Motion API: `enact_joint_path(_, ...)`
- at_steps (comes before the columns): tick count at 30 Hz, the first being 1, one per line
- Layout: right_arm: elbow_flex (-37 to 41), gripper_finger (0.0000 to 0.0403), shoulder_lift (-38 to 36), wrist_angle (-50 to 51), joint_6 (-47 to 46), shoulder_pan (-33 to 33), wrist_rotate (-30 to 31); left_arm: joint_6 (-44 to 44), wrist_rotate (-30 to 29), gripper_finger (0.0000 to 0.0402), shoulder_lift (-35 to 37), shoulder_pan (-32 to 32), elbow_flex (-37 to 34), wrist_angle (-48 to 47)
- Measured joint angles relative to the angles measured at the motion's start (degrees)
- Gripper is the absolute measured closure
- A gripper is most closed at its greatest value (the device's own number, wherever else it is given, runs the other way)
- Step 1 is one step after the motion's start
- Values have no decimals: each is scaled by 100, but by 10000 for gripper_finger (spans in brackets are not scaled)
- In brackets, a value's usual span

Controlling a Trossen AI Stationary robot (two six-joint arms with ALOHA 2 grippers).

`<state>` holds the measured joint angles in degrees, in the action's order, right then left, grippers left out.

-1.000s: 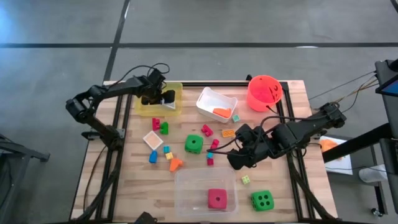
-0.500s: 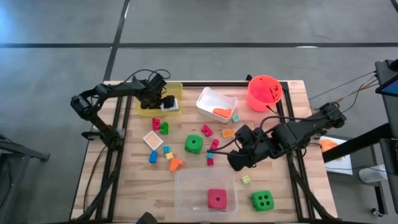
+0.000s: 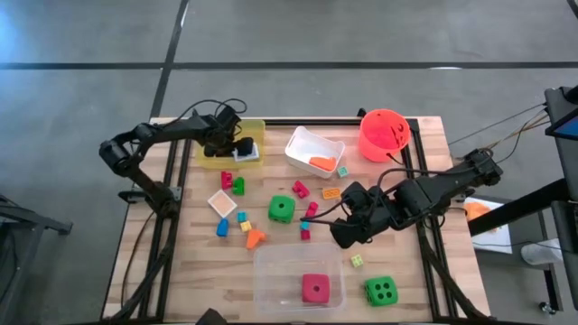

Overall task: Pick & Place Toys
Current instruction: Put the red game piece into the white bin

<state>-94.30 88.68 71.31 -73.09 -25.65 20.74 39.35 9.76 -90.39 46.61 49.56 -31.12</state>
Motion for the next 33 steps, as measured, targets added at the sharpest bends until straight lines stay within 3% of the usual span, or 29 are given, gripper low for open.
enact_joint_path(5, 0, 7, 0, 2, 114, 2, 16, -193, 39, 144, 539, -5, 28, -342)
enact_joint_path(12, 0, 7, 14, 4, 160, 2, 26, -338, -501, 144, 1283, -456, 293, -1997)
enact_joint_path(17, 4, 7, 43, 2, 267, 4, 27, 238, -616, 144, 1725, -919, 259, -2671)
enact_joint_path(28, 74, 7, 92, -28, 299, 4, 41, 1386, -636, 144, 2066, -1630, -172, -2715)
enact_joint_path(33, 111, 7, 92, -26, 272, 4, 40, 1790, -638, 144, 2055, -1711, -630, -2200)
